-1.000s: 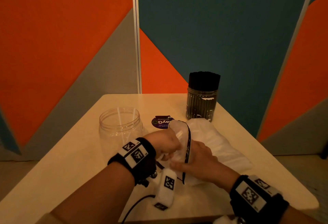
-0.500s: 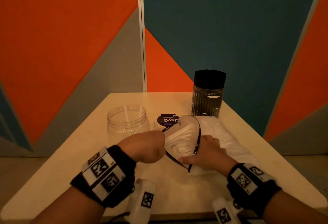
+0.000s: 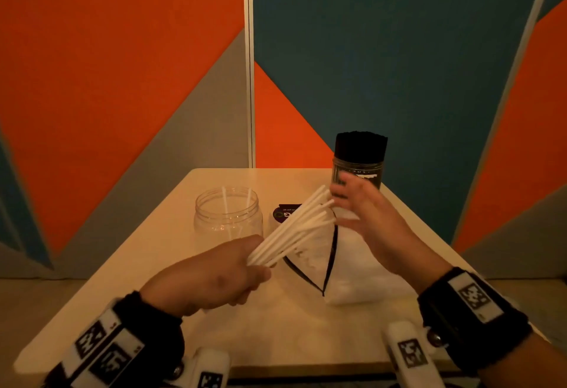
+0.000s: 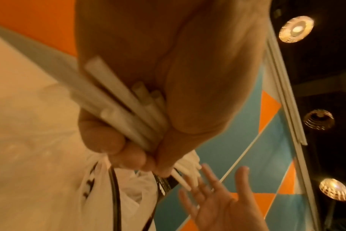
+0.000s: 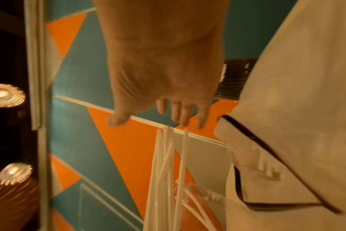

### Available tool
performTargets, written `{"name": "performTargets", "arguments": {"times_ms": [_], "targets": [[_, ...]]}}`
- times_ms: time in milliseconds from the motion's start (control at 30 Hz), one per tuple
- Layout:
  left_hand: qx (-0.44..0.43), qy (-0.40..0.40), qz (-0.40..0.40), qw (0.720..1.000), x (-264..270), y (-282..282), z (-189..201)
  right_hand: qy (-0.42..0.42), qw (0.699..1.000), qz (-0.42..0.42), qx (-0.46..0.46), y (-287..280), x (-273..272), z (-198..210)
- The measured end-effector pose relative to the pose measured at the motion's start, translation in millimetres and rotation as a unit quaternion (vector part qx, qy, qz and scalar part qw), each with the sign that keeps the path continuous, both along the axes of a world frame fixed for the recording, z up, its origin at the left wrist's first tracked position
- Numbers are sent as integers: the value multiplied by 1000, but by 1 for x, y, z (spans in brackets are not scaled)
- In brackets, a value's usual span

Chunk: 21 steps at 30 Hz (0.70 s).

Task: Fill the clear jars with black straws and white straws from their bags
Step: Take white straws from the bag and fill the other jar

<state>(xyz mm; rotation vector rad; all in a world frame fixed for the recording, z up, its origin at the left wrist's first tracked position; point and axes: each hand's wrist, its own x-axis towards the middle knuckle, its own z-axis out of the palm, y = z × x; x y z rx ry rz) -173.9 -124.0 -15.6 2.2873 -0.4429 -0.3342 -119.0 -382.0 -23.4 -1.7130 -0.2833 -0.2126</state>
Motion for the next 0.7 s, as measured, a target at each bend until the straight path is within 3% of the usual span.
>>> {"name": "performTargets", "arguments": {"times_ms": [67,200,300,400,567,700], "targets": [[-52,22,-29,998,2,-10,-5,-71,997,-20,20,14,-3,16],[-132,46,-88,986,5,-32,-12,-179,980,-82,-29,39,3,30],[-241,102,-62,963,11,-43,-18,-237,960,-108,-101,48,13,33],[-289,147,-27,946,19,-51,-22,-293,938,-101,-154,54,21,33],[-328,143,5,934,32,-63,-22,-271,943,-49,-186,58,29,36],[-361,75,38,929,41,-68,-19,-209,976,-43,-42,47,25,38]]}}
